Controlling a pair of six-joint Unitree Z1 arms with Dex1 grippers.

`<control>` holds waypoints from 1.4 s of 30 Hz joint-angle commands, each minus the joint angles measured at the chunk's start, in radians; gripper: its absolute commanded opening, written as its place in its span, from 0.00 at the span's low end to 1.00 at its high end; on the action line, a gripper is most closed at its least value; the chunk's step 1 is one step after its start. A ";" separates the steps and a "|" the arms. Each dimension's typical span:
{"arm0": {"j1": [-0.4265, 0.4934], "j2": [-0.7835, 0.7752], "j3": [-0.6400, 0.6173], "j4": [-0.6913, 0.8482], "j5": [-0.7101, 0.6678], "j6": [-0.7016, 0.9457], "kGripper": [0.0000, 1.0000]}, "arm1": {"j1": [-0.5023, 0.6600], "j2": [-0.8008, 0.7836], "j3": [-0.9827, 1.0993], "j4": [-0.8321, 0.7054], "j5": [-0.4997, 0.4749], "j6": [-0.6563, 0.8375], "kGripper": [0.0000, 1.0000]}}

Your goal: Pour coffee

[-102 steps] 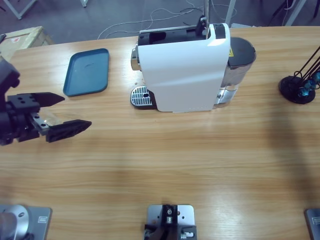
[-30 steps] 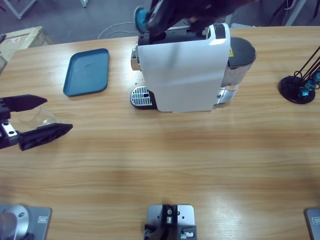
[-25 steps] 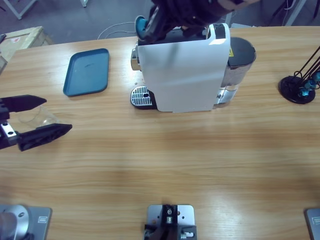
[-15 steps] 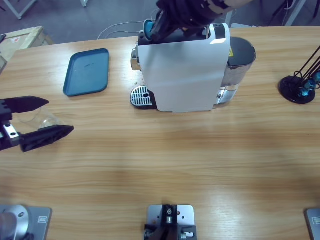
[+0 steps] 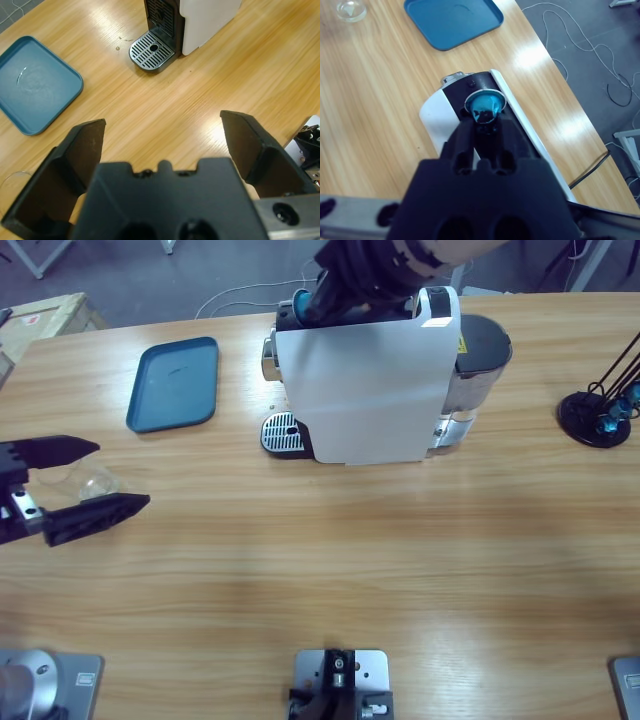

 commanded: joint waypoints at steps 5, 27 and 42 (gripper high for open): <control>-0.006 0.027 0.029 0.000 -0.015 -0.002 1.00 | 0.109 -0.105 0.009 -0.010 -0.040 0.114 0.87; -0.020 0.001 -0.013 0.010 -0.032 -0.006 1.00 | -0.077 -0.292 0.213 -0.022 -0.390 1.130 0.00; -0.020 0.004 -0.010 0.013 -0.030 -0.012 1.00 | 0.107 -0.085 0.115 -0.245 -0.250 1.139 0.00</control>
